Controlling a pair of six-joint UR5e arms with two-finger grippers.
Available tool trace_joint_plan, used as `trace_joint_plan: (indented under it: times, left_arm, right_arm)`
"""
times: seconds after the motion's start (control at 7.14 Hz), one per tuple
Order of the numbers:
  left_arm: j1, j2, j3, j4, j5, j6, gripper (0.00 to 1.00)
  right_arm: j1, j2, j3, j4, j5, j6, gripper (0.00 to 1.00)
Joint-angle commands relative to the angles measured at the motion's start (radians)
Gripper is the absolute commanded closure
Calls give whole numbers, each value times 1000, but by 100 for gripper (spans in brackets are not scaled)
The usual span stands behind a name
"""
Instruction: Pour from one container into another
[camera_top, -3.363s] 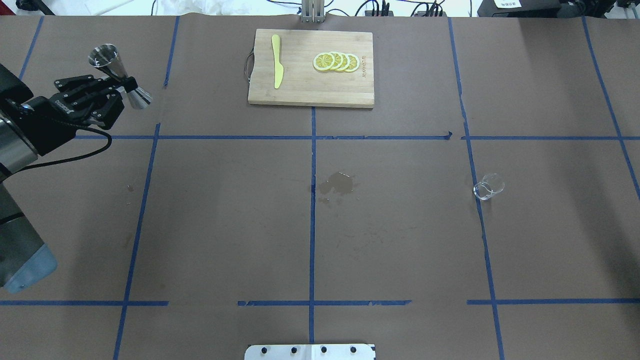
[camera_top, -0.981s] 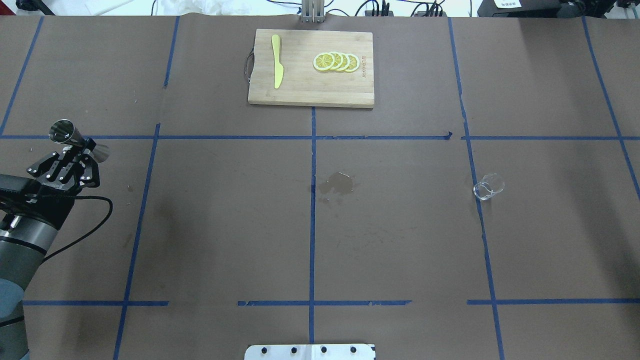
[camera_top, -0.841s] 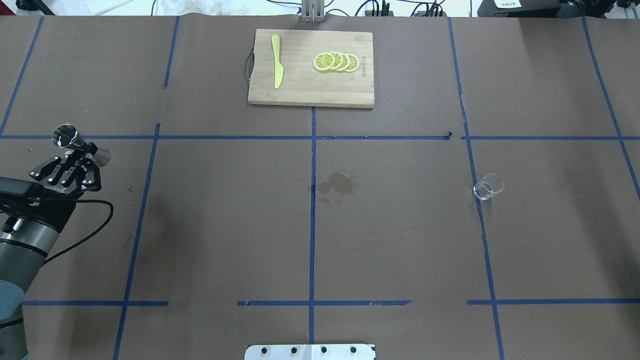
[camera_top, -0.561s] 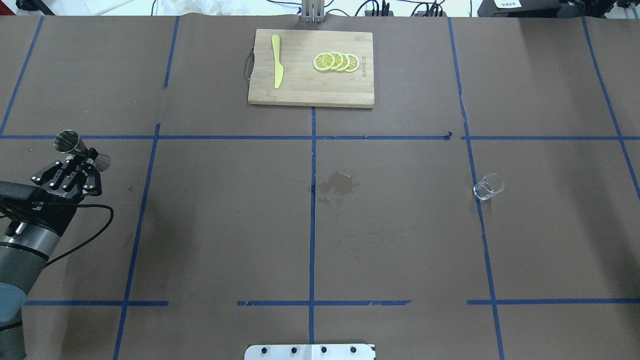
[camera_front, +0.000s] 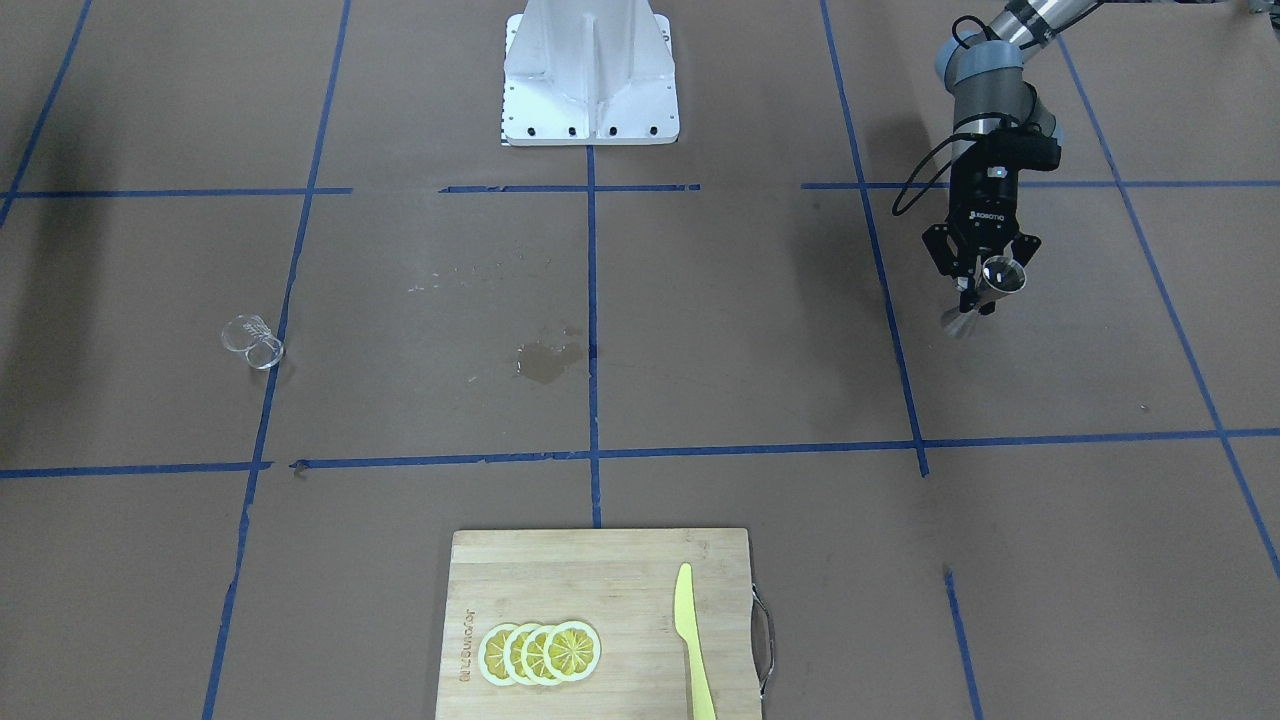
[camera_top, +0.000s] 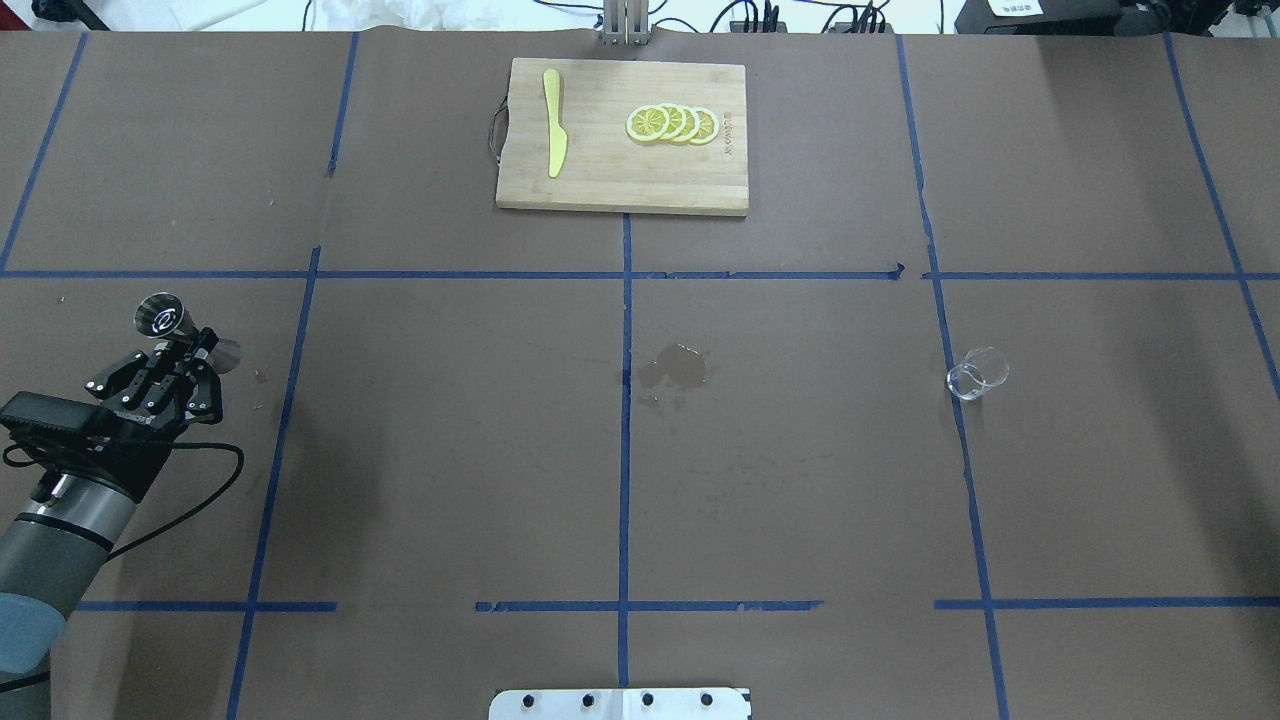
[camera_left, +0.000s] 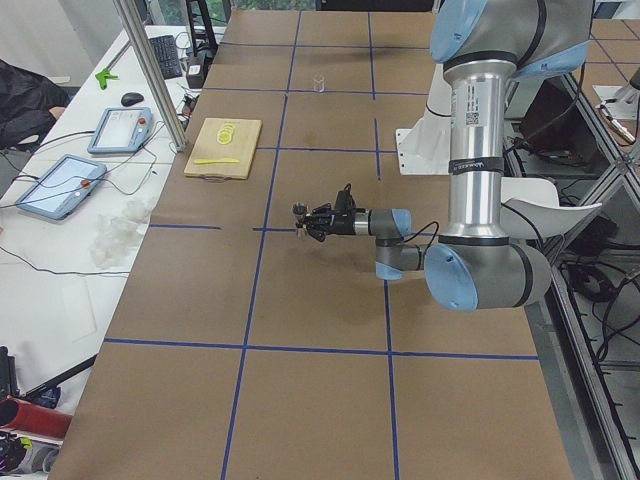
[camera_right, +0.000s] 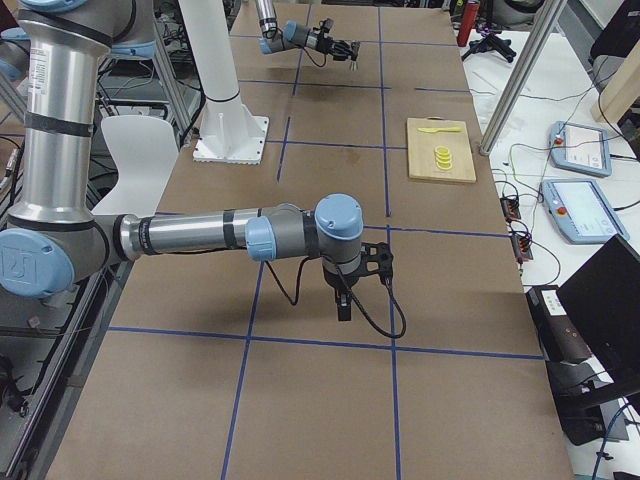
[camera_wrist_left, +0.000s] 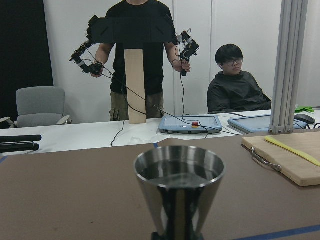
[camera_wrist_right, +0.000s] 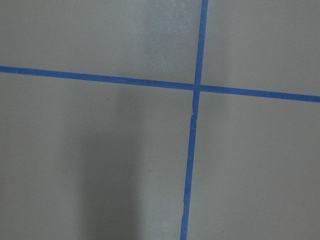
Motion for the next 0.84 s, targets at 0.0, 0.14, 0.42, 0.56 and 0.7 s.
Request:
trace_joint_plan:
  times: [0.0, 0.14, 0.42, 0.56, 0.7]
  left_arm:
    - [41, 0, 0, 0, -1, 0, 100]
    - [53, 0, 6, -2, -1, 0, 100]
    - [71, 0, 20, -5, -3, 0, 98]
    - [79, 0, 26, -5, -6, -2, 97]
    - [90, 0, 28, -5, -9, 0, 94]
  right_arm:
    - [0, 0, -2, 0, -2, 0, 0]
    - [0, -5, -1, 0, -2, -1, 0]
    - [0, -6, -1, 0, -4, 0, 0]
    - [0, -6, -1, 0, -4, 0, 0]
    - [0, -6, -2, 0, -5, -1, 0]
